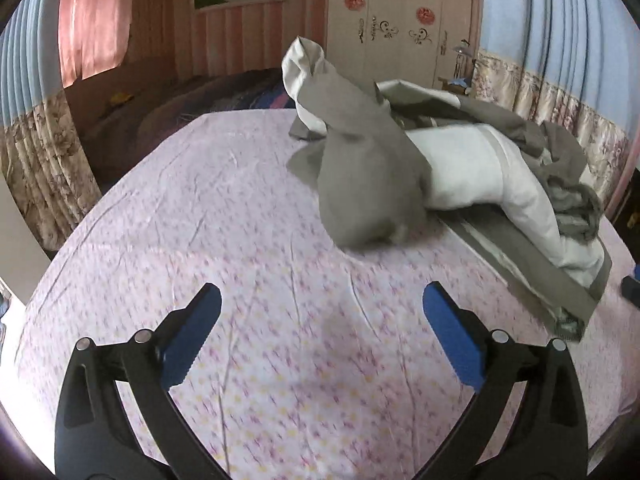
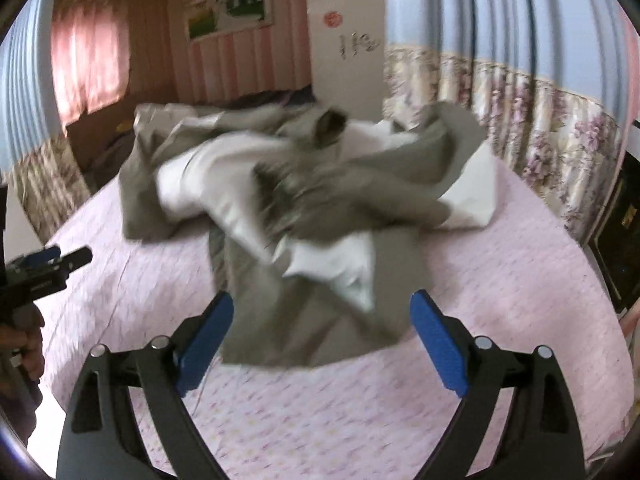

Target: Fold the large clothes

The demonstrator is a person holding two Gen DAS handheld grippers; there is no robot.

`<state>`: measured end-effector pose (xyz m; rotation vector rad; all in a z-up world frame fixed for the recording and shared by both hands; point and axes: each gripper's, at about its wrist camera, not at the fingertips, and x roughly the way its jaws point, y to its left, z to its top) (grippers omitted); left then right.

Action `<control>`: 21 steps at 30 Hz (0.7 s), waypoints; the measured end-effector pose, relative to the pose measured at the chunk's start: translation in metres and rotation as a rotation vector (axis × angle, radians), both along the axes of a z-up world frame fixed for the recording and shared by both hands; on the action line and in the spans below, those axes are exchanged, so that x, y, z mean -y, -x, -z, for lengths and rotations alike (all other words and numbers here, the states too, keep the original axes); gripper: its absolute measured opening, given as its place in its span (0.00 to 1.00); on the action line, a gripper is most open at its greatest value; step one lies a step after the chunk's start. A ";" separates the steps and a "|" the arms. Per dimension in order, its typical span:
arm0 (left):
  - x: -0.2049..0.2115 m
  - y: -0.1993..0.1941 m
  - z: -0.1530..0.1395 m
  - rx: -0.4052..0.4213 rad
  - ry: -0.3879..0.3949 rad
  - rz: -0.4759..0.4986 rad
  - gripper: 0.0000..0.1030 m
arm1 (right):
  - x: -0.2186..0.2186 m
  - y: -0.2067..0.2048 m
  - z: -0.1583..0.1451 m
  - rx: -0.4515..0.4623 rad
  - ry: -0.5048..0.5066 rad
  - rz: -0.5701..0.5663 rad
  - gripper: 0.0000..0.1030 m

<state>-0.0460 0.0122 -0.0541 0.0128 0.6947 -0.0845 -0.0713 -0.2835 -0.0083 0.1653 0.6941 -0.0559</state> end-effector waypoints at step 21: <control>0.028 -0.023 0.002 -0.017 -0.049 0.068 0.97 | 0.020 -0.010 0.006 -0.002 0.053 0.036 0.04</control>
